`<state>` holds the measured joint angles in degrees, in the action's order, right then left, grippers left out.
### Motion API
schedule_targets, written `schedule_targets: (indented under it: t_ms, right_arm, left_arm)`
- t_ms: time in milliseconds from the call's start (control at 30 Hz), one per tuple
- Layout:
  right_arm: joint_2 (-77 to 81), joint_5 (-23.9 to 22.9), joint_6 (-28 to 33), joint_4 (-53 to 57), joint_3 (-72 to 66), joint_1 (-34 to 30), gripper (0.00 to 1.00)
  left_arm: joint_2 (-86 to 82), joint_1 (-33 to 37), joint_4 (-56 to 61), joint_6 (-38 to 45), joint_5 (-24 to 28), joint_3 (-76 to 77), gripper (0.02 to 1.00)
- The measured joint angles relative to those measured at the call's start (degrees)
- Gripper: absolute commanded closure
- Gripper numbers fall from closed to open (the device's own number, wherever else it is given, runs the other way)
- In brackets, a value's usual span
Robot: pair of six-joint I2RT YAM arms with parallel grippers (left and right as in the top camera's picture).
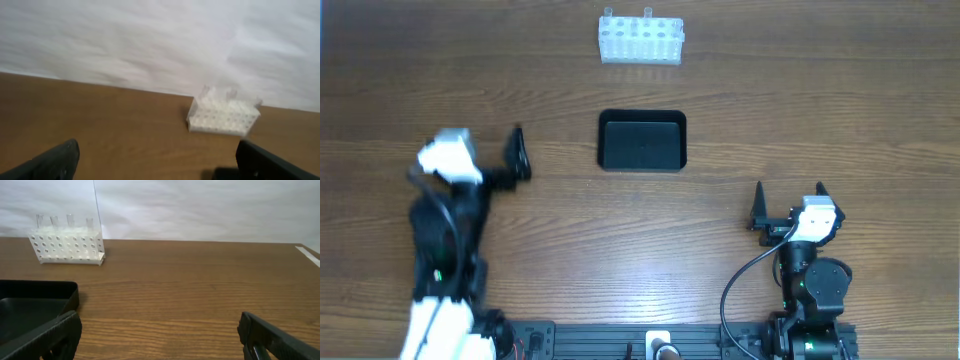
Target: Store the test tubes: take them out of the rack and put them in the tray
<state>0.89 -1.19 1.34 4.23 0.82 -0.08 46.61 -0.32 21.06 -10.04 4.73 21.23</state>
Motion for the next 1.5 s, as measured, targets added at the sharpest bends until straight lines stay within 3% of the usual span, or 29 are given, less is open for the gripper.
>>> schedule_targets:
  t_ms: [300,500,767,1067,1500]
  right_arm:
    - [0.0,0.0,0.0,0.0,0.0,0.0,0.007]
    - [0.0,0.0,0.0,0.0,0.0,0.0,0.009]
    - [0.0,0.0,0.0,0.0,0.0,0.0,0.007]
    - [0.0,0.0,0.0,0.0,0.0,0.0,0.009]
    - [0.0,0.0,0.0,0.0,0.0,0.0,0.007]
  left_arm:
    - [30.0,-6.0,-9.9,0.0,0.3,30.8,0.020]
    - [48.3,-11.5,-21.3,0.0,-2.8,53.2,0.018]
    - [66.7,-14.9,-25.0,0.2,-5.3,71.9,0.018]
    - [78.5,-15.6,-25.4,0.2,-5.6,80.1,0.018]
    - [80.7,-16.9,-25.0,0.2,-6.3,81.3,0.018]
